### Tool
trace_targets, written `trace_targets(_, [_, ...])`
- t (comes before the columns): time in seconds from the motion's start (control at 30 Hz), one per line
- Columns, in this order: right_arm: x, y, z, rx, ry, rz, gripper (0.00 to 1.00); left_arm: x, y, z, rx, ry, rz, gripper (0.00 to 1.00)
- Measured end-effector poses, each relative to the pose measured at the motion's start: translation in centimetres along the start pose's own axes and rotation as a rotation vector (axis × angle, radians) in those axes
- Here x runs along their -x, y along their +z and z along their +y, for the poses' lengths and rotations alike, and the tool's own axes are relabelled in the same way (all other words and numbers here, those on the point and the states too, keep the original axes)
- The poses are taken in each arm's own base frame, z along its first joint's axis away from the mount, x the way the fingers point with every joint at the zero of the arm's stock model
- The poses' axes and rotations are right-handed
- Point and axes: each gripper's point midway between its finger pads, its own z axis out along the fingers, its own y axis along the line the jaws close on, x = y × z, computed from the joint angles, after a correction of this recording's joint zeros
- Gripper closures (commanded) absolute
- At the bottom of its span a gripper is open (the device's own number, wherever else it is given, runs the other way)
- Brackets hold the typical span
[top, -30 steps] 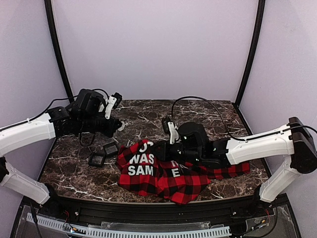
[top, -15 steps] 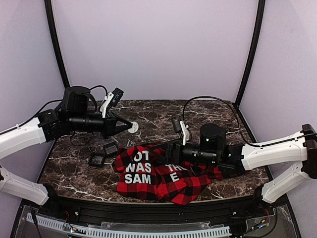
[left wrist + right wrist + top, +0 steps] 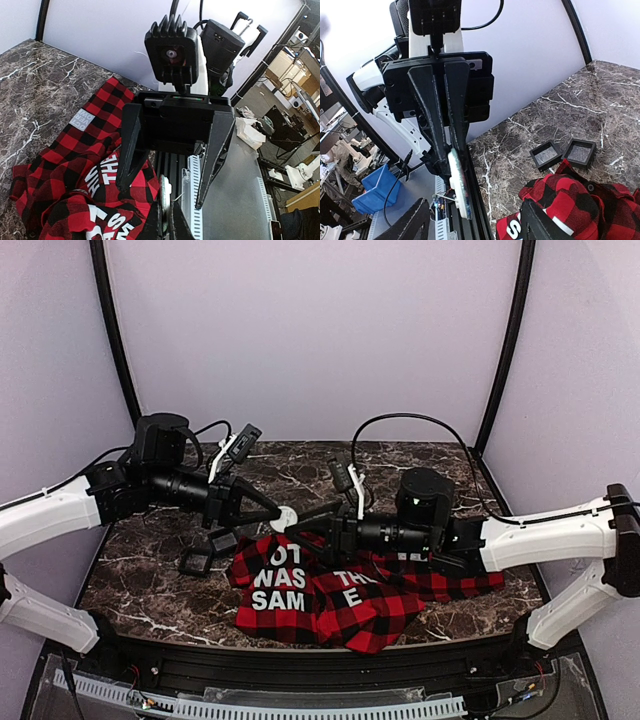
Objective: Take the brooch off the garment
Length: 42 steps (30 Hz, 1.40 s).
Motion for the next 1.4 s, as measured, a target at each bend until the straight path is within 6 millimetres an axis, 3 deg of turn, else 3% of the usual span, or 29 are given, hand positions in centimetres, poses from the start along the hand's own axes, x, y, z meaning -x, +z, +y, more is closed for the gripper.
trace_targets(0.47, [-0.4,0.3,0.7,0.049,-0.001,0.023,0.57,0.3,0.0,-1.3,-0.082,-0.007,-0.004,0.99])
trace_targets(1.4, [0.3,0.5,1.2,0.077,0.013,-0.004,0.79,0.2,0.2,-1.4,-0.08,0.008,-0.002,0.99])
